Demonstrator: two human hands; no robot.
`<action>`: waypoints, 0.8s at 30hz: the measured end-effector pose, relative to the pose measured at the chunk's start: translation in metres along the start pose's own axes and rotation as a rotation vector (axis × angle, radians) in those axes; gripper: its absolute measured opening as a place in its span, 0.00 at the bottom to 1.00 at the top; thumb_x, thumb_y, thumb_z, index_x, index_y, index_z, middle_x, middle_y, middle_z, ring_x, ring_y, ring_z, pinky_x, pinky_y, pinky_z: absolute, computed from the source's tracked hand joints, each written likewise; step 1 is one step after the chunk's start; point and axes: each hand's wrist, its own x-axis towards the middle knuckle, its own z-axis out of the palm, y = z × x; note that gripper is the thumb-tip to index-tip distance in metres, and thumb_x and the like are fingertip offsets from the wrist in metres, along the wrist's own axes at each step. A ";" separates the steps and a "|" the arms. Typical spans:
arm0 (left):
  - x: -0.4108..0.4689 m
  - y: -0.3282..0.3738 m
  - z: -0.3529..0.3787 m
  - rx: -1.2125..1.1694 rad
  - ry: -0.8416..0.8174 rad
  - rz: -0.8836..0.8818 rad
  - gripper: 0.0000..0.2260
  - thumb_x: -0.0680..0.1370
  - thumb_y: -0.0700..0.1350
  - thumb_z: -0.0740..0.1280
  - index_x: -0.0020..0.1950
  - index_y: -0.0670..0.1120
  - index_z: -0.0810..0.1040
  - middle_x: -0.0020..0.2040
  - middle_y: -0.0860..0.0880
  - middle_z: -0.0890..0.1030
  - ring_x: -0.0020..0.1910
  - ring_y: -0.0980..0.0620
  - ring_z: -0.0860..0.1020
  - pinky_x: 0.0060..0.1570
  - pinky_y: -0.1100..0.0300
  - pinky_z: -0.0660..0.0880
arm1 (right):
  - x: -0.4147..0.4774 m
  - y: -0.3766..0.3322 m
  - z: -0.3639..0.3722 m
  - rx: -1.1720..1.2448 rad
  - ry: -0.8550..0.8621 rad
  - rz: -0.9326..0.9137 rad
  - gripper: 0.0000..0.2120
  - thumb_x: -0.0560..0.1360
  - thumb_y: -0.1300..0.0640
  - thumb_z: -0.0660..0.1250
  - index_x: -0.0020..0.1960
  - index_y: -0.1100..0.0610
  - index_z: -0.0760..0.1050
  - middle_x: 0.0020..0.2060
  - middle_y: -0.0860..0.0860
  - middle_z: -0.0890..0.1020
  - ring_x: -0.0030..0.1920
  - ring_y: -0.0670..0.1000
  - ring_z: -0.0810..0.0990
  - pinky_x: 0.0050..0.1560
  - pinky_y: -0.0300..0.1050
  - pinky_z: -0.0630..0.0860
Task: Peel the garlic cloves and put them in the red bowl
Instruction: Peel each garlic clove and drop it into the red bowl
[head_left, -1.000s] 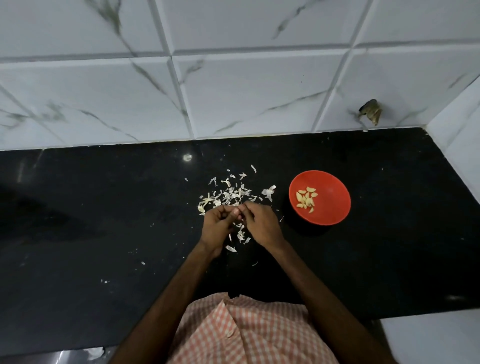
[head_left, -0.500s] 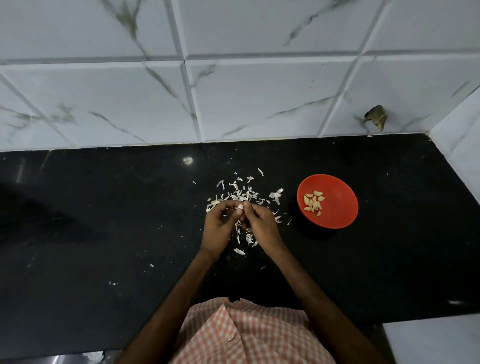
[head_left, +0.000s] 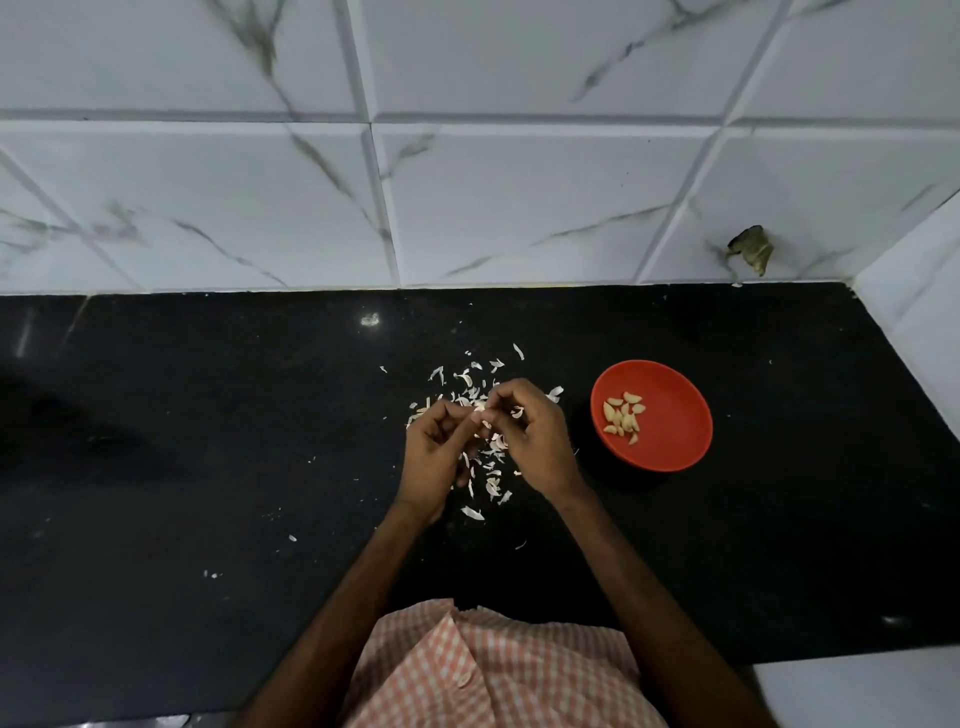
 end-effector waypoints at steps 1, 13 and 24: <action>0.000 0.000 -0.001 -0.002 -0.020 -0.017 0.08 0.81 0.38 0.67 0.51 0.32 0.76 0.36 0.46 0.80 0.26 0.54 0.70 0.19 0.66 0.61 | 0.002 0.000 -0.002 -0.008 -0.023 -0.011 0.06 0.76 0.65 0.73 0.48 0.59 0.77 0.44 0.49 0.79 0.45 0.47 0.79 0.46 0.36 0.76; 0.008 0.014 -0.012 -0.111 -0.130 -0.357 0.07 0.82 0.36 0.64 0.45 0.39 0.79 0.31 0.50 0.74 0.25 0.61 0.66 0.17 0.70 0.57 | 0.005 0.007 -0.008 -0.385 -0.263 -0.192 0.12 0.77 0.70 0.64 0.48 0.53 0.70 0.46 0.41 0.70 0.47 0.45 0.71 0.42 0.47 0.75; 0.005 0.014 -0.010 -0.297 -0.099 -0.461 0.05 0.81 0.38 0.65 0.50 0.40 0.79 0.34 0.50 0.75 0.25 0.61 0.66 0.17 0.71 0.58 | 0.009 0.001 -0.007 -0.227 -0.139 -0.132 0.08 0.77 0.66 0.70 0.51 0.57 0.74 0.47 0.43 0.74 0.47 0.45 0.77 0.46 0.38 0.75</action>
